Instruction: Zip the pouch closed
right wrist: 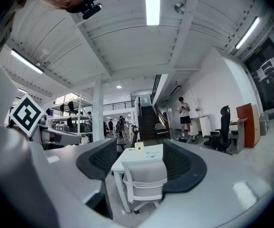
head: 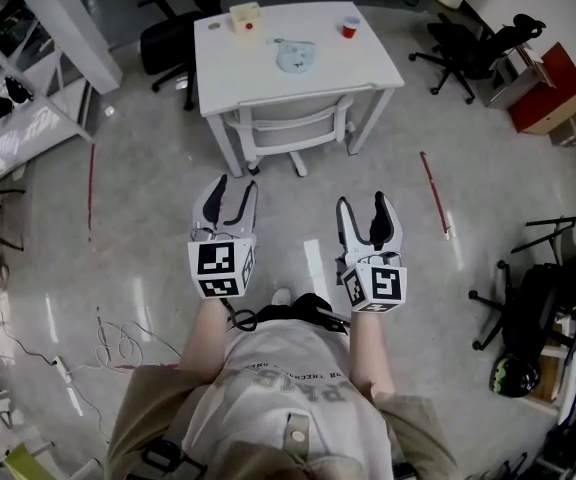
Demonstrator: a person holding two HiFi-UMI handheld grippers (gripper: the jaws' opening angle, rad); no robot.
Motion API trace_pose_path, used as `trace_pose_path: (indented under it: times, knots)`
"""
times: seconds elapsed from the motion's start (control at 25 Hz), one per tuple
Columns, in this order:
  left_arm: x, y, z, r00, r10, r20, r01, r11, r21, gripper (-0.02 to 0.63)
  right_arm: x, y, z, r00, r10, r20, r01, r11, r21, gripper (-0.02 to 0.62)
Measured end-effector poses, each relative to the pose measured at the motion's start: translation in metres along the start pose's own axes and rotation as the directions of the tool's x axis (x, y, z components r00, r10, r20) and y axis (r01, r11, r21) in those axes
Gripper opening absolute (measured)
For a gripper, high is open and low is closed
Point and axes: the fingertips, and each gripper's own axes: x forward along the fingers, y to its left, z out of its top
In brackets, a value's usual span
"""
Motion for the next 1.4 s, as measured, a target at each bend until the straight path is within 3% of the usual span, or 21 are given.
trace_pose_path:
  times: [0.48, 1.04, 1.4]
  knots:
    - [0.066, 0.025, -0.014, 0.998, 0.044, -0.052, -0.046, 0.999, -0.028, 0.207, 0.075, -0.03, -0.018, 0.999, 0.028, -0.042, -0.028, 1.0, 0.005, 0.278]
    - [0.202, 0.022, 0.034, 0.989, 0.142, -0.035, -0.142, 0.99, 0.006, 0.207, 0.21, -0.118, -0.006, 0.992, 0.127, -0.026, -0.126, 0.992, 0.018, 0.278]
    - [0.247, 0.022, 0.04, 0.979, 0.195, -0.062, -0.195, 0.981, 0.008, 0.207, 0.26, -0.153, -0.008, 0.986, 0.164, -0.04, -0.163, 0.986, 0.035, 0.278]
